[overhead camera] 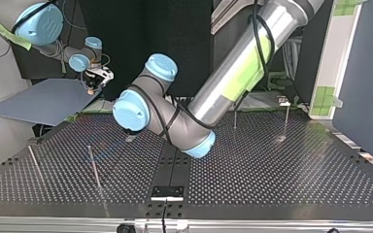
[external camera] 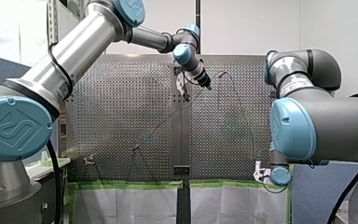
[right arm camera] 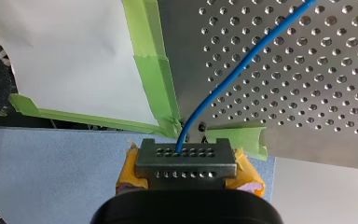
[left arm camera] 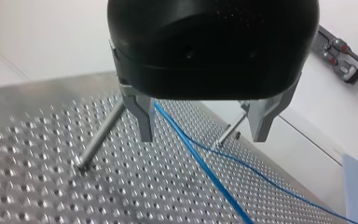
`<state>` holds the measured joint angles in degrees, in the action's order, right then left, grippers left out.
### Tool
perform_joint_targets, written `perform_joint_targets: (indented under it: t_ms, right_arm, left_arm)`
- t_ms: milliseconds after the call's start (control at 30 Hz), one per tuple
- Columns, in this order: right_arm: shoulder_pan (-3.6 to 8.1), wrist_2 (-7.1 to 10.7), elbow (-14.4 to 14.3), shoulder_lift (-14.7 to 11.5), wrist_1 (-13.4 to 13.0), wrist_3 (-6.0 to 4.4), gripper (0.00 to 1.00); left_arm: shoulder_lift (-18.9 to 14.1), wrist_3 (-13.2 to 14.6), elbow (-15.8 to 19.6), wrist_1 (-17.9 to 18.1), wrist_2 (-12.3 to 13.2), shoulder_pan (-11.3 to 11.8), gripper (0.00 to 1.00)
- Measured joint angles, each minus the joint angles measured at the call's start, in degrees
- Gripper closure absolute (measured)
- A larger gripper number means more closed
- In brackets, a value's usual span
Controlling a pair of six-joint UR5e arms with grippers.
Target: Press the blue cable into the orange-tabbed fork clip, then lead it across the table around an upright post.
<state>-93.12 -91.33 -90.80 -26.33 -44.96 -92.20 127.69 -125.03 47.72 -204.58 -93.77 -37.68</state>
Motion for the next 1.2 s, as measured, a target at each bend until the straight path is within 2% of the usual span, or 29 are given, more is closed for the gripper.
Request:
perform_joint_targets:
  t_ms: [333,533,1200]
  right_arm:
    - [-0.01,0.02,0.1,-0.1,0.0,0.52,1.00]
    - [0.00,0.18,0.3,-0.1,0.1,0.59,1.00]
    - [-0.15,0.88,0.6,-0.1,0.2,0.60,1.00]
  left_arm:
    - [-2.8,2.6,0.0,-0.1,0.3,-0.5,0.00]
    - [-4.1,5.6,0.0,0.9,0.3,-0.8,0.00]
    - [-4.2,16.1,0.7,10.5,-0.7,-2.4,0.00]
